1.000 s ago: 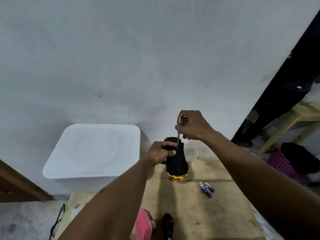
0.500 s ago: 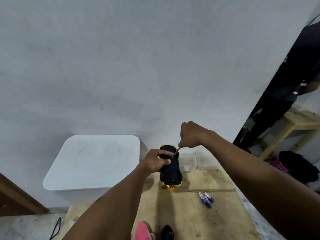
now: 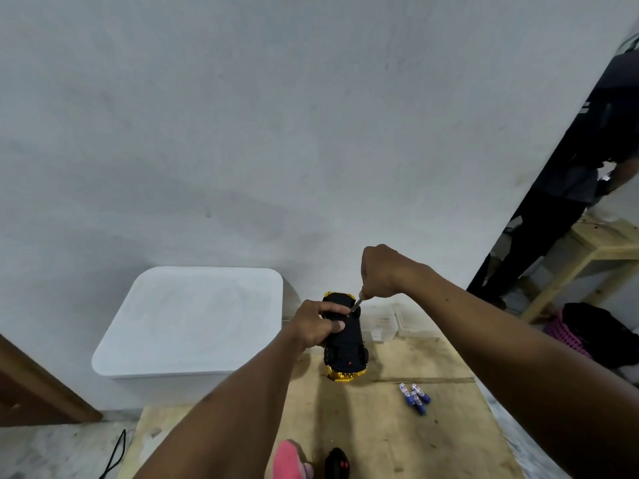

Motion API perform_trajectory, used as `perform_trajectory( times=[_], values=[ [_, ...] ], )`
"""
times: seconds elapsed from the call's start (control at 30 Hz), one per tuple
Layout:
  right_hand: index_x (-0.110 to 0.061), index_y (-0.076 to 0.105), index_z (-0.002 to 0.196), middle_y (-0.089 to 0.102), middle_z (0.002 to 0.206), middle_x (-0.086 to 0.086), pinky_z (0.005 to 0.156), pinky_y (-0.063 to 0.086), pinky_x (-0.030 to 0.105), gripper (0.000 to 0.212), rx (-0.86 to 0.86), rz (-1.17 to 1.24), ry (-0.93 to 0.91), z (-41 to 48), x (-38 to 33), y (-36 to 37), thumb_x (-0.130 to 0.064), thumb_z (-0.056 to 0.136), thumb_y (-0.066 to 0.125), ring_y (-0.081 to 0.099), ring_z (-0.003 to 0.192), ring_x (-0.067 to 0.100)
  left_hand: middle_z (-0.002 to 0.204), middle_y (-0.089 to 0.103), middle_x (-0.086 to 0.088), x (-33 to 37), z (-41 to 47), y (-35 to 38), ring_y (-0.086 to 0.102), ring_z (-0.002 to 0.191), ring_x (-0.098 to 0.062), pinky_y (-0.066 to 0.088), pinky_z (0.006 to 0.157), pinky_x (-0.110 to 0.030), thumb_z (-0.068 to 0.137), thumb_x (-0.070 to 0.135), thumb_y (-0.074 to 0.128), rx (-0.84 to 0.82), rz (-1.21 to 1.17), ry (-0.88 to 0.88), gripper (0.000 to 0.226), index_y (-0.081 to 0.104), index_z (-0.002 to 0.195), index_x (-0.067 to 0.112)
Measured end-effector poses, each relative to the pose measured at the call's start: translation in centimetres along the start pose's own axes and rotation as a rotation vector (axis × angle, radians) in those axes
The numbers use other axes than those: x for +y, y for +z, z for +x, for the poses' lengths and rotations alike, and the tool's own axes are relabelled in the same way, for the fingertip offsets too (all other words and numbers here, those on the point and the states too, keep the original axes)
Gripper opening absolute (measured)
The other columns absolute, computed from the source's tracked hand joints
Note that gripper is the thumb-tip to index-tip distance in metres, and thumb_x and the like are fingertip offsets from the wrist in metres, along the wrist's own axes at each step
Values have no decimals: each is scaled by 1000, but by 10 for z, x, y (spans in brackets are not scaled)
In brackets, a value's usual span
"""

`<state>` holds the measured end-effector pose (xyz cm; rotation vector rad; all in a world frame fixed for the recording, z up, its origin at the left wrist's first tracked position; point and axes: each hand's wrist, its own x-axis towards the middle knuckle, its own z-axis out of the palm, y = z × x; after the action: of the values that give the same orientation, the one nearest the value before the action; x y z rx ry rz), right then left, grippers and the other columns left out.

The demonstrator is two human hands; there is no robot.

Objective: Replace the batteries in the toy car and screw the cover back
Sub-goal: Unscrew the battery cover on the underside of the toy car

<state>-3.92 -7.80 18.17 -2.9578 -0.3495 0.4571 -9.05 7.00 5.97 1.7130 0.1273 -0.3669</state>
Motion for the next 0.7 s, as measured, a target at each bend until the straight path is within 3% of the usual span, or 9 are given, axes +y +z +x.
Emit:
perform_trajectory(
  times=[0.07,0.23,0.4,0.53,0.7],
  values=[
    [-5,66,81,63,79,8,62,51,31,22,6,22,3,-1,2,1,-20,72,79,58,66,23,114,66,-12,-1,1,0,66,95,-26,61,71,-32,86,-2,67,4,-13,-7,31,74,112,14],
    [-7,58,63,72,69,12,56,41,27,17,-29,41,42,-2,6,7,-15,77,63,53,56,22,109,66,-9,2,2,-7,66,92,-25,60,67,-29,87,-2,66,9,-20,-21,30,75,111,15],
    [-3,70,80,66,76,9,59,47,28,16,16,27,10,-3,0,6,-13,71,77,57,63,23,111,67,-12,0,4,-3,67,92,-25,61,77,-37,87,-2,67,3,-28,-36,30,75,109,16],
    [-10,49,52,47,49,2,47,31,23,27,10,78,47,-4,0,4,-18,71,67,40,48,22,110,68,-11,-1,5,-2,67,92,-25,60,82,-43,87,-2,67,7,-36,-40,30,75,109,16],
    [-9,52,55,58,53,5,49,34,22,23,-20,41,56,-1,3,4,-10,75,63,46,48,20,110,68,-10,-1,5,-3,66,93,-25,60,84,-43,87,-2,67,-5,-39,-31,29,75,109,16]
  ],
)
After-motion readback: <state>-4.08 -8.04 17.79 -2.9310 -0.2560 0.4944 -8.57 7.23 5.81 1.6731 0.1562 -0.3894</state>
